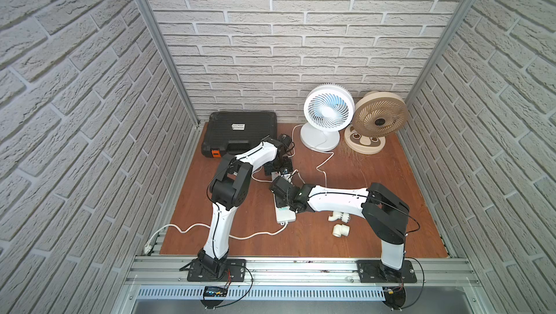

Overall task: Unplug the desk fan from the power strip
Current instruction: Remove the plug from the socket.

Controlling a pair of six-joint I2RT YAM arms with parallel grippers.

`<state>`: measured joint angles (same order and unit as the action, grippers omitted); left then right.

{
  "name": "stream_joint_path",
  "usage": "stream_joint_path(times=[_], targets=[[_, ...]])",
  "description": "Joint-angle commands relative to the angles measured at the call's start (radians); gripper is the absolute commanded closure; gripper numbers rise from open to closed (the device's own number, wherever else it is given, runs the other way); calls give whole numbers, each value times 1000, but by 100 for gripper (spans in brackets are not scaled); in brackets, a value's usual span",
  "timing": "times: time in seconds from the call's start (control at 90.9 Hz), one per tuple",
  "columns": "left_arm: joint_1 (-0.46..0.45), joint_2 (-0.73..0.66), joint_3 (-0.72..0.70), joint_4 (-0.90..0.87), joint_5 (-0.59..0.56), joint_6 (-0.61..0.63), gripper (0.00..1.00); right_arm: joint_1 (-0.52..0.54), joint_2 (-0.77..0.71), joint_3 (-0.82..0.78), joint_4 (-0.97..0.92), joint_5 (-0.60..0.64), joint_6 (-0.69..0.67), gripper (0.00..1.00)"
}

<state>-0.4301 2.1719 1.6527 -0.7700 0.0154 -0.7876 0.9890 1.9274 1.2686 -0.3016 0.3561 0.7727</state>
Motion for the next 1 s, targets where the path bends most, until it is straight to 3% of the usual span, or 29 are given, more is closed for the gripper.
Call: stream_joint_path(times=[0.0,0.517,0.748,0.99], targets=[[-3,74,-64,16,64,10,100,2,-23,-5,-42,-14,0,97],[-4,80,-65,25,70,8,100,97,93,189,-242,204,-97,97],[-5,78,-67,25,69,8,100,99,92,184,-221,183,-98,97],[-3,75,-71,26,69,10,100,60,58,100,-135,82,-55,97]])
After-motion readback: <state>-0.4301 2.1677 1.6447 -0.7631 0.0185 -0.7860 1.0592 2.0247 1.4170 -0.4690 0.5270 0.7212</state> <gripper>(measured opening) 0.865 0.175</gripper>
